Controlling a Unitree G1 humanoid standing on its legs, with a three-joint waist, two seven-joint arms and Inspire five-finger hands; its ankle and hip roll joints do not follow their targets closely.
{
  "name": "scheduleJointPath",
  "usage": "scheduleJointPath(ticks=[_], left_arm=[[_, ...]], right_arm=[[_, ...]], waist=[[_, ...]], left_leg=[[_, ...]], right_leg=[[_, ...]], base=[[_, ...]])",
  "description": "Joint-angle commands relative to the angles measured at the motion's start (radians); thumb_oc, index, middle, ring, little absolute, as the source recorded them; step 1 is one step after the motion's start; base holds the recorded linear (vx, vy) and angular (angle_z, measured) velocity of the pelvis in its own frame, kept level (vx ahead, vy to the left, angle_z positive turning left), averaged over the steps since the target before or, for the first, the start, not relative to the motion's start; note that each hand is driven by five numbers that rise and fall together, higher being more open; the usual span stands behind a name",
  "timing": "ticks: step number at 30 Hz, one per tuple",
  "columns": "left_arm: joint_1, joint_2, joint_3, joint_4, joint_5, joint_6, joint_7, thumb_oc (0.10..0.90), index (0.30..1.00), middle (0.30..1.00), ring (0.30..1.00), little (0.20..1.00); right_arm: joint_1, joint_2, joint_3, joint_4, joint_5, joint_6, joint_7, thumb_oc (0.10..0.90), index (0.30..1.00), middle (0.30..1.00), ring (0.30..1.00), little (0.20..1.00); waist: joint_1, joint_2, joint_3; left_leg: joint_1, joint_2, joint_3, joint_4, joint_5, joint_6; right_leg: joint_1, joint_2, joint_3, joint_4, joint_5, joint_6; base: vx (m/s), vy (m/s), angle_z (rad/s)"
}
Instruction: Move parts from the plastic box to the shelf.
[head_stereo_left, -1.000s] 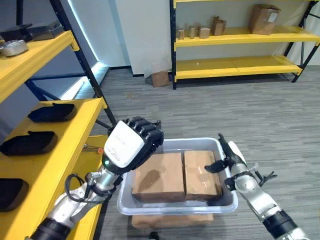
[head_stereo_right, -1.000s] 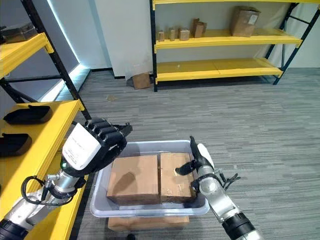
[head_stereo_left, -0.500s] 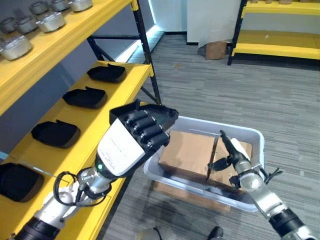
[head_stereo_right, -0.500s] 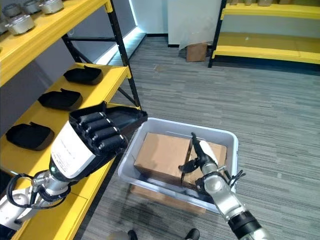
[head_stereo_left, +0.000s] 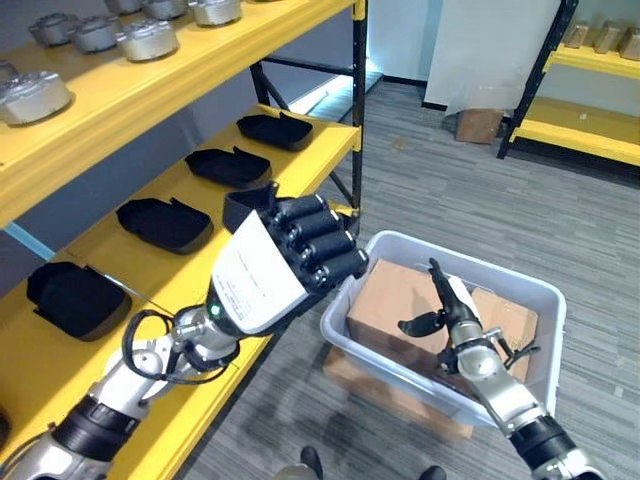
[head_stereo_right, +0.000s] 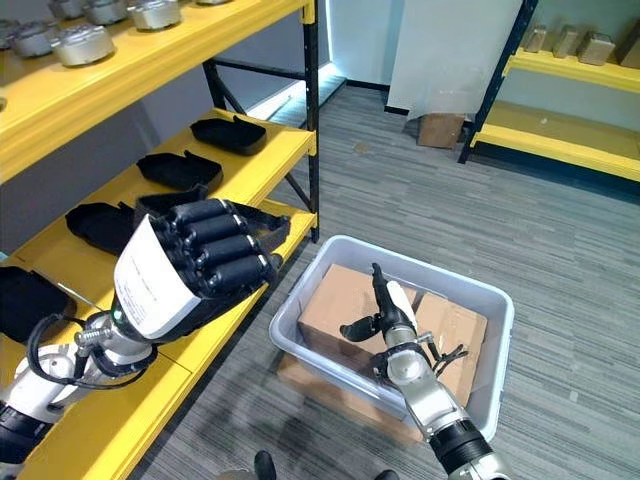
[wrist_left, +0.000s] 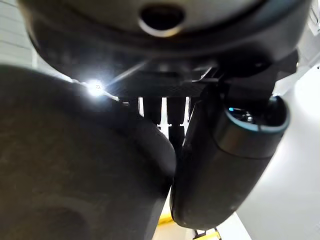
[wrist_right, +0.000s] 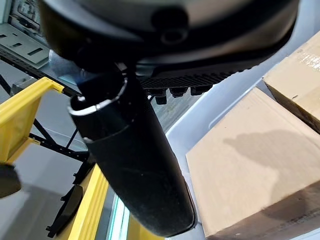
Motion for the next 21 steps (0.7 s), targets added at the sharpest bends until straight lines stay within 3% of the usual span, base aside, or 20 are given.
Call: scheduleJointPath(ticks=[1,2,4,5,9,11,15,19,21], left_arm=[[-0.082,-0.051,0.011,-0.045,-0.053,-0.003,0.086,0.400,0.300,0.300,0.300,0.300],[-0.084,-0.052,0.009,-0.044,-0.052,-0.003,0.086,0.400,0.300,0.300,0.300,0.300],[-0.102,-0.059,-0.012,-0.033,-0.032,-0.007,0.099,0.400,0.300,0.300,0.300,0.300],[-0.114,-0.066,-0.024,-0.023,-0.018,-0.013,0.108,0.400,0.300,0.300,0.300,0.300],[-0.160,-0.071,-0.062,-0.021,-0.002,0.010,0.102,0.400,0.300,0.300,0.300,0.300],[-0.221,-0.058,-0.086,-0.020,-0.033,0.027,0.072,0.400,0.300,0.300,0.300,0.300],[-0.264,-0.057,-0.109,-0.010,-0.048,0.044,0.036,0.400,0.300,0.300,0.300,0.300],[-0.253,-0.040,-0.091,-0.046,-0.046,-0.017,0.019,0.400,0.300,0.300,0.300,0.300],[-0.274,-0.040,-0.111,-0.044,-0.037,-0.014,0.023,0.400,0.300,0.300,0.300,0.300]], right_arm=[[-0.042,-0.052,-0.051,-0.085,-0.033,-0.055,-0.043,0.900,1.000,1.000,1.000,1.000],[-0.039,-0.052,-0.052,-0.087,-0.033,-0.055,-0.043,0.900,1.000,1.000,1.000,1.000],[-0.007,-0.053,-0.060,-0.103,-0.017,-0.061,-0.054,0.900,1.000,1.000,1.000,1.000],[0.015,-0.051,-0.067,-0.111,0.005,-0.061,-0.054,0.900,1.000,1.000,1.000,1.000],[0.033,-0.053,-0.072,-0.097,-0.008,-0.087,-0.065,0.900,1.000,1.000,1.000,1.000],[0.038,-0.070,-0.073,-0.086,-0.034,-0.109,-0.091,0.900,1.000,1.000,1.000,1.000],[0.031,-0.079,-0.054,-0.067,-0.108,-0.146,-0.158,0.900,1.000,1.000,1.000,1.000],[0.014,-0.063,-0.048,-0.078,-0.097,-0.111,-0.214,0.900,1.000,1.000,1.000,1.000],[0.008,-0.052,-0.039,-0.068,-0.112,-0.104,-0.244,0.900,1.000,1.000,1.000,1.000]], waist=[[-0.019,-0.019,-0.090],[-0.019,-0.019,-0.091],[-0.038,-0.021,-0.089],[-0.053,-0.025,-0.089],[-0.099,-0.034,-0.095],[-0.119,-0.042,-0.102],[-0.119,-0.046,-0.110],[-0.114,-0.038,-0.125],[-0.123,-0.033,-0.133]], left_leg=[[0.066,-0.006,-0.018,-0.009,-0.137,-0.018],[0.066,-0.007,-0.019,-0.009,-0.138,-0.017],[0.056,-0.019,-0.063,-0.009,-0.143,0.001],[0.042,-0.022,-0.074,-0.009,-0.128,0.017],[0.026,-0.036,-0.157,-0.009,-0.130,0.038],[0.012,-0.051,-0.200,-0.008,-0.129,0.034],[0.012,-0.050,-0.230,-0.003,-0.128,0.024],[0.016,-0.040,-0.245,-0.009,-0.122,0.009],[0.019,-0.036,-0.238,-0.009,-0.123,0.005]], right_leg=[[-0.018,0.060,0.108,-0.014,-0.061,0.089],[-0.020,0.060,0.110,-0.011,-0.063,0.089],[-0.034,0.075,0.190,0.049,-0.115,0.074],[-0.048,0.093,0.234,0.099,-0.153,0.047],[-0.079,0.185,0.396,0.212,-0.247,0.002],[-0.075,0.225,0.458,0.175,-0.256,-0.019],[-0.056,0.231,0.485,0.130,-0.237,-0.023],[-0.026,0.235,0.491,0.093,-0.225,-0.026],[-0.023,0.239,0.496,0.087,-0.225,-0.026]], base=[[-0.09,0.072,0.16],[-0.09,0.072,0.22],[-0.11,0.046,0.41],[-0.12,0.002,0.73],[-0.06,-0.046,0.67],[-0.02,-0.089,0.89],[0.00,-0.148,0.45],[0.04,-0.143,-0.12],[0.07,-0.129,0.01]])
